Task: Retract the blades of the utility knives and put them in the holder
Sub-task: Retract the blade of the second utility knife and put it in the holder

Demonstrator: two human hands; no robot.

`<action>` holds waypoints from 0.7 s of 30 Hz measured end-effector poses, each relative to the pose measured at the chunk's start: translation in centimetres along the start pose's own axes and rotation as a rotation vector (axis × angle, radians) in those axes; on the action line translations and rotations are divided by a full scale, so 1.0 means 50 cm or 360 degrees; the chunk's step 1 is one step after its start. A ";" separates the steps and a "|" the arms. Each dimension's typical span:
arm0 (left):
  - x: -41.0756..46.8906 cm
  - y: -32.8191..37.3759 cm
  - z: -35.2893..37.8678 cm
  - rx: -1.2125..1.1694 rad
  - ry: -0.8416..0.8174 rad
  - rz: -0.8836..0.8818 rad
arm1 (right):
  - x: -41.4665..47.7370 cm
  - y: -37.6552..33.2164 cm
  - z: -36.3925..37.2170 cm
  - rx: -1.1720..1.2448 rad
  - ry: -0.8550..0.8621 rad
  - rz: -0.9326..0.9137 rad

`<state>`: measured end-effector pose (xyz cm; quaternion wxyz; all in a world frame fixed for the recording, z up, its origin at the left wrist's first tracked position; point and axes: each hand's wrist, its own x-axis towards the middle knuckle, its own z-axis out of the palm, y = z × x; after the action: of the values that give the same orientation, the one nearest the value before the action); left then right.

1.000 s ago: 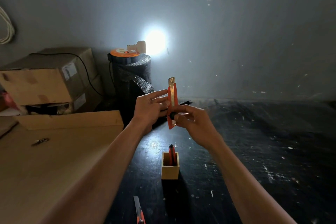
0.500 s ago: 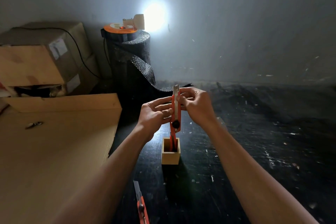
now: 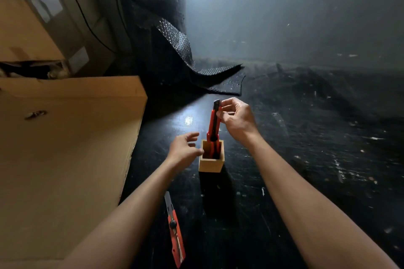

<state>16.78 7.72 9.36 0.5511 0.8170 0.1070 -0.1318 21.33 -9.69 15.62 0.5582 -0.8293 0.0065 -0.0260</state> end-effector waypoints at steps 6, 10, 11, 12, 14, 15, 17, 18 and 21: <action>0.013 -0.050 0.046 0.0150 -0.0105 -0.0171 | 0.003 0.077 0.043 -0.0213 -0.0059 0.0113; 0.025 -0.061 0.062 0.0118 -0.0074 -0.0206 | -0.001 0.109 0.064 -0.0337 -0.0093 0.0173; 0.026 -0.061 0.065 0.0108 -0.0066 -0.0203 | -0.003 0.113 0.069 -0.0358 -0.0101 0.0184; 0.026 -0.062 0.067 0.0095 -0.0055 -0.0195 | -0.005 0.116 0.074 -0.0373 -0.0106 0.0185; 0.022 -0.063 0.072 0.0085 -0.0011 -0.0168 | -0.008 0.117 0.084 -0.0419 -0.0102 0.0146; 0.020 -0.064 0.075 0.0084 0.0020 -0.0152 | -0.009 0.115 0.088 -0.0457 -0.0103 0.0110; 0.017 -0.068 0.078 0.0064 0.0080 -0.0132 | -0.010 0.113 0.096 -0.0545 -0.0111 0.0030; 0.016 -0.070 0.080 0.0047 0.0098 -0.0129 | -0.011 0.114 0.098 -0.0594 -0.0113 0.0001; 0.014 -0.072 0.081 0.0021 0.0110 -0.0115 | -0.018 0.124 0.102 -0.0688 -0.0088 -0.0054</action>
<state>15.90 5.29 4.54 0.5365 0.8203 0.1546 -0.1240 20.82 -7.27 7.92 0.3670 -0.9300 -0.0176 -0.0106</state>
